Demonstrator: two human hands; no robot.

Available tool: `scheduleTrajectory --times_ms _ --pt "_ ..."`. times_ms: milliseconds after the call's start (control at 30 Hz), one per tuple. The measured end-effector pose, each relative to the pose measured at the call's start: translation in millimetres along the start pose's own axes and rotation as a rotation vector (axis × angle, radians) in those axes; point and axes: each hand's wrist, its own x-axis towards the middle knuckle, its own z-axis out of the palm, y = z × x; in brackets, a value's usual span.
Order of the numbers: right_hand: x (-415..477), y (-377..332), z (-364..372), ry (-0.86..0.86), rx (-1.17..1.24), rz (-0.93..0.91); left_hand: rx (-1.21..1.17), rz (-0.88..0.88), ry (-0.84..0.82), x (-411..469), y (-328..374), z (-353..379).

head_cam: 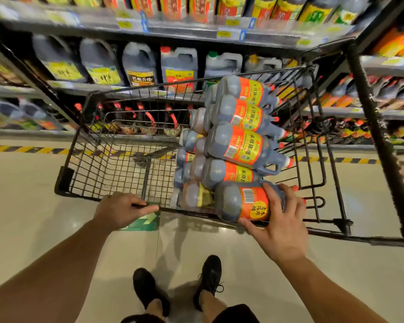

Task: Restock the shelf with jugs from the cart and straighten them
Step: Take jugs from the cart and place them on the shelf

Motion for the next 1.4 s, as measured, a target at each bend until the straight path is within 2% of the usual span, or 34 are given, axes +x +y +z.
scheduleTrajectory --times_ms 167,333,700,1067,1400 --pt "-16 -31 11 -0.028 -0.02 -0.036 -0.076 -0.036 0.073 -24 -34 -3" --pt "-32 -60 17 -0.057 -0.036 -0.077 0.001 -0.082 0.096 -51 -67 -1" --pt "-64 -160 44 -0.08 -0.018 -0.106 0.019 -0.273 -0.098 -84 -170 -21" --pt "-79 -278 81 -0.098 0.034 -0.087 0.015 -0.259 -0.054 -96 -287 -60" --pt "-82 -381 112 -0.098 0.01 -0.119 -0.062 -0.343 -0.02 -107 -382 -96"
